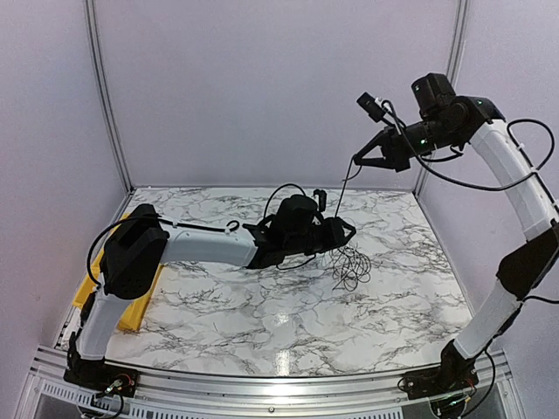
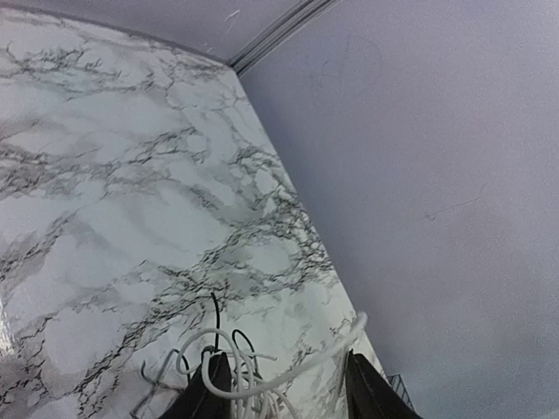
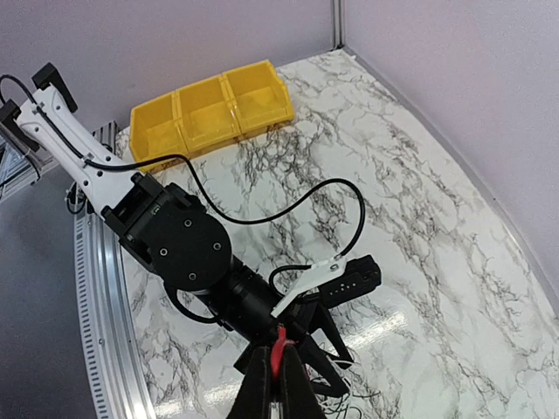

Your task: Untangle the cables

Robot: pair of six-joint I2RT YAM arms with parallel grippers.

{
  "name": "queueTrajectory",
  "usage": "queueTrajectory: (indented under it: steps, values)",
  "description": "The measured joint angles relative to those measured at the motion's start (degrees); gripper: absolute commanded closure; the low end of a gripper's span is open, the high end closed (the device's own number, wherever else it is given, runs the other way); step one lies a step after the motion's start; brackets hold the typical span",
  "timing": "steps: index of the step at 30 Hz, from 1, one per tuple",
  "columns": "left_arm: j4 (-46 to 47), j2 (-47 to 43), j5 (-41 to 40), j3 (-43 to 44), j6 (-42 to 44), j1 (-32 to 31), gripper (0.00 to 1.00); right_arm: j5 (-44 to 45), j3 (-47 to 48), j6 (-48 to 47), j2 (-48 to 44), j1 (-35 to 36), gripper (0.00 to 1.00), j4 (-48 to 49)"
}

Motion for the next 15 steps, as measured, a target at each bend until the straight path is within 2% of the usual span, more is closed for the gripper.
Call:
queueTrajectory:
  steps: [5,10,12,15]
  values:
    - [3.69,-2.99,0.22,-0.68,0.90,0.09,0.44,1.29,4.24,8.68,-2.51,0.07,1.00,1.81]
    - [-1.57,-1.57,0.39,-7.98,2.05,0.22,0.39,1.09,10.45,14.08,-6.16,0.04,1.00,16.39]
    - [-1.18,-0.02,0.50,-12.63,2.91,0.26,0.39,2.10,10.29,14.99,-9.14,0.04,1.00,19.91]
    - [-2.71,-1.53,0.24,-13.64,4.24,0.24,0.39,4.02,8.76,15.39,-11.87,0.04,1.00,22.86]
